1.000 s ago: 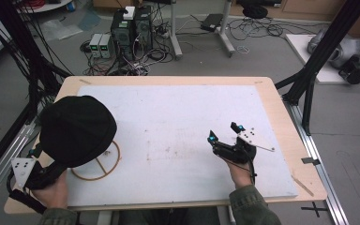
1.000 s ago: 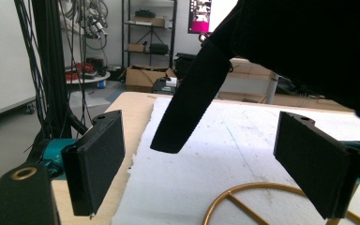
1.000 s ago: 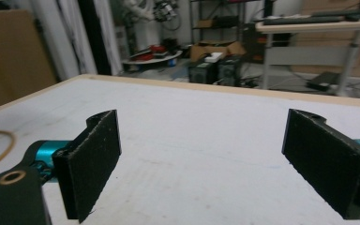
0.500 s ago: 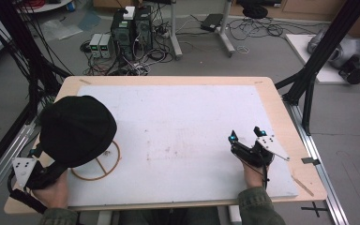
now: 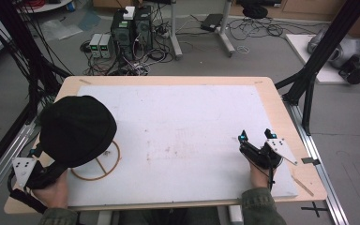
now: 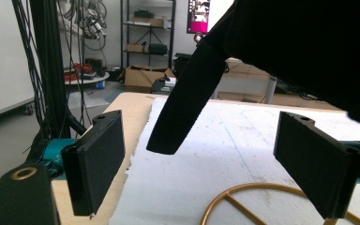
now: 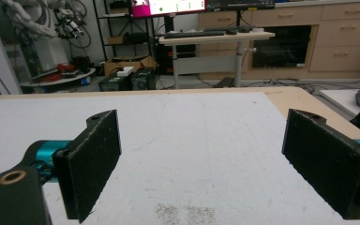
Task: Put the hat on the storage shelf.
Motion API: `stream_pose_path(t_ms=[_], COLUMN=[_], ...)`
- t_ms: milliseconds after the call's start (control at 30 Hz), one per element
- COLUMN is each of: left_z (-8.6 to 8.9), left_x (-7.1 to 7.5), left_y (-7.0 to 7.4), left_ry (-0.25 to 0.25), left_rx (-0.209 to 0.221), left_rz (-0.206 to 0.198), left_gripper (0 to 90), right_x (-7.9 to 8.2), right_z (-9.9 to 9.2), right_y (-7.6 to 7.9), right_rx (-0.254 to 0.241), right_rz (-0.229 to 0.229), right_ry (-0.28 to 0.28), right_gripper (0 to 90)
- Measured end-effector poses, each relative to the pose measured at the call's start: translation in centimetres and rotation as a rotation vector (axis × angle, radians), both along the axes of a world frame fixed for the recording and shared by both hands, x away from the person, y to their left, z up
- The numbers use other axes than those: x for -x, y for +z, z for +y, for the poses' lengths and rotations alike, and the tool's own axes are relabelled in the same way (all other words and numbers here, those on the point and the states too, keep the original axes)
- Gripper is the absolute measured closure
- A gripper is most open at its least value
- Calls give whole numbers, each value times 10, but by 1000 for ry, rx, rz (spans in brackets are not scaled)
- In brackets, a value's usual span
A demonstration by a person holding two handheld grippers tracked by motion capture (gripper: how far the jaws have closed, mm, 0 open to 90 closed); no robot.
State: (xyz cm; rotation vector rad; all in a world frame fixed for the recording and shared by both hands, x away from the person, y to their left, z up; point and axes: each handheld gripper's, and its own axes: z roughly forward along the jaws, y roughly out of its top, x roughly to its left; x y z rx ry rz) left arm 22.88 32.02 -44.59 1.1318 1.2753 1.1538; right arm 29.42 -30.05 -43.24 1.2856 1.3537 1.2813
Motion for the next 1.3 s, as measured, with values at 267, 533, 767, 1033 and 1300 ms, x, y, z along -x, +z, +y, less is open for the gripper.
stream_pose_path(t_ms=[267,533,767,1033,1300], left_z=[1,2,1,1,0], left_x=[0,1,1,1,1], left_y=[0,0,0,0,0], left_ry=[2,2,0,0,-2], left_rx=[16,16,15,16,22], left_rz=[-2,-1,0,2,4], left_gripper=[171,171,171,171,171], right_x=[0,0,1,1,1], right_z=[1,4,6,6,6], right_y=[0,-1,-1,-2,-2], right_rx=[9,14,8,11,2], right_rz=[-1,-7,-3,-3,2], right_ry=[7,4,14,21,31], right_gripper=[111,111,111,111,111])
